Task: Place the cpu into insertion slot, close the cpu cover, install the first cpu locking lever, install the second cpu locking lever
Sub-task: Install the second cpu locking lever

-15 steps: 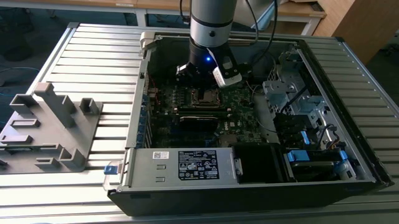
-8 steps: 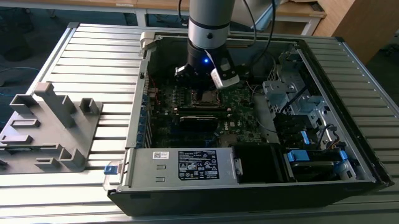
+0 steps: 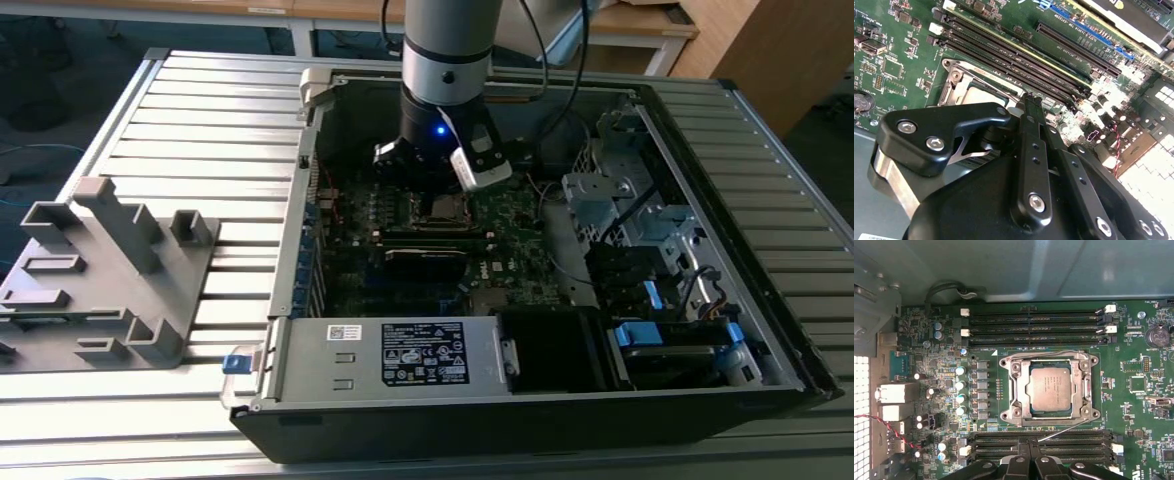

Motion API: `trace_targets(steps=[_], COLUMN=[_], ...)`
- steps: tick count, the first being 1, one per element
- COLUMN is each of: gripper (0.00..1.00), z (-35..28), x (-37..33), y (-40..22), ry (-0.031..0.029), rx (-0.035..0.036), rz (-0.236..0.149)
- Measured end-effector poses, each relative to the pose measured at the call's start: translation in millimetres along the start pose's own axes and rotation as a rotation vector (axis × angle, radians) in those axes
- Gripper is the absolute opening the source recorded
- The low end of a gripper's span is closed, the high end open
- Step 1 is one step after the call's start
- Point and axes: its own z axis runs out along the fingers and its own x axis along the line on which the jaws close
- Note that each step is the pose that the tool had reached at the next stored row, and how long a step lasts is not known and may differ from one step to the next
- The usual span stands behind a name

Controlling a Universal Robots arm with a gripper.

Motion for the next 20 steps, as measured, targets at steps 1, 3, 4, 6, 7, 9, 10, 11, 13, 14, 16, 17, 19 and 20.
trace_targets(steps=[1,3,4,6,7,9,10,11,13,14,16,17,19,20], gripper=[0.1,0.1,0.1,0.1,0.1,0.1,0.1,0.1,0.1,0.1,0.1,0.1,0.1,0.1], z=[0.0,0.0,0.0,1.0,1.8,3.9,4.9,6.0,8.1,9.3,11.9,12.9,14.9,15.6], x=[0.0,0.0,0.0,-0.1,-0.1,-0.1,-0.1,-0.1,-0.2,-0.2,-0.2,-0.2,0.0,0.4], y=[0.0,0.0,0.0,0.1,0.0,-0.1,-0.1,-0.1,-0.1,-0.2,-0.2,-0.3,-0.3,-0.3], ry=[0.0,0.0,-0.0001,-0.0003,-0.0002,-0.0001,0.0,-0.0001,-0.0001,0.0,-0.0001,0.0,-0.0001,-0.0001], rx=[0.0,0.0,-0.0001,-0.0006,-0.0003,-0.0001,0.0,0.0,-0.0002,-0.0001,0.0001,0.0002,0.0002,0.0003], rz=[0.0,0.0,0.0,0.0,0.0,0.0,0.0,0.0,0.0,0.0,0.0,0.0,0.0,0.0])
